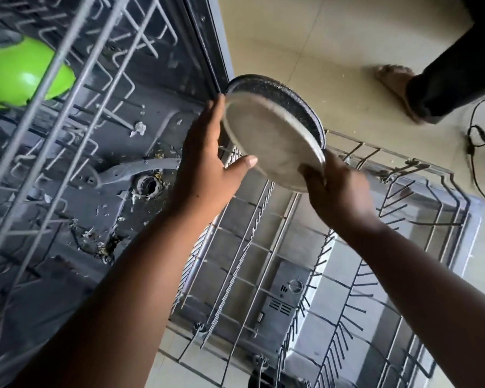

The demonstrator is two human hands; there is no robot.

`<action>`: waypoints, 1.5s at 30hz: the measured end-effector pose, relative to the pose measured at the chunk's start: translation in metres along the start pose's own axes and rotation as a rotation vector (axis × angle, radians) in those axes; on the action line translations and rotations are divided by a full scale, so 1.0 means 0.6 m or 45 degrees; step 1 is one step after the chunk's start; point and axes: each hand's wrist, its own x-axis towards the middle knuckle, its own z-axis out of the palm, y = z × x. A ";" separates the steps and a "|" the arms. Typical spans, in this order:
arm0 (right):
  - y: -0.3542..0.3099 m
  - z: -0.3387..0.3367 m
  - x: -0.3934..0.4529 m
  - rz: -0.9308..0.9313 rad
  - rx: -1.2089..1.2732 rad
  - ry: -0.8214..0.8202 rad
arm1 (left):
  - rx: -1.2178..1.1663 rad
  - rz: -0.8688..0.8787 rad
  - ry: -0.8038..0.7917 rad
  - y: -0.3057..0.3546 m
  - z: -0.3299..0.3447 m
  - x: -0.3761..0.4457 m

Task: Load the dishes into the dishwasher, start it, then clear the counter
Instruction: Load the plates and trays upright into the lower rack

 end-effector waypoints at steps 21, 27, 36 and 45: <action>0.022 0.079 0.067 0.088 -0.407 -0.446 | 0.094 -0.443 -0.267 -0.097 0.072 -0.135; 0.036 0.064 0.036 0.224 -0.699 -0.699 | 0.139 -0.443 -0.272 -0.090 0.077 -0.147; -0.034 0.015 -0.144 0.096 -0.575 -0.861 | 0.576 -0.394 -0.573 -0.044 0.052 -0.272; -0.206 -0.126 -0.316 -0.397 -0.621 -1.063 | 0.651 -0.579 -0.637 0.102 -0.071 -0.481</action>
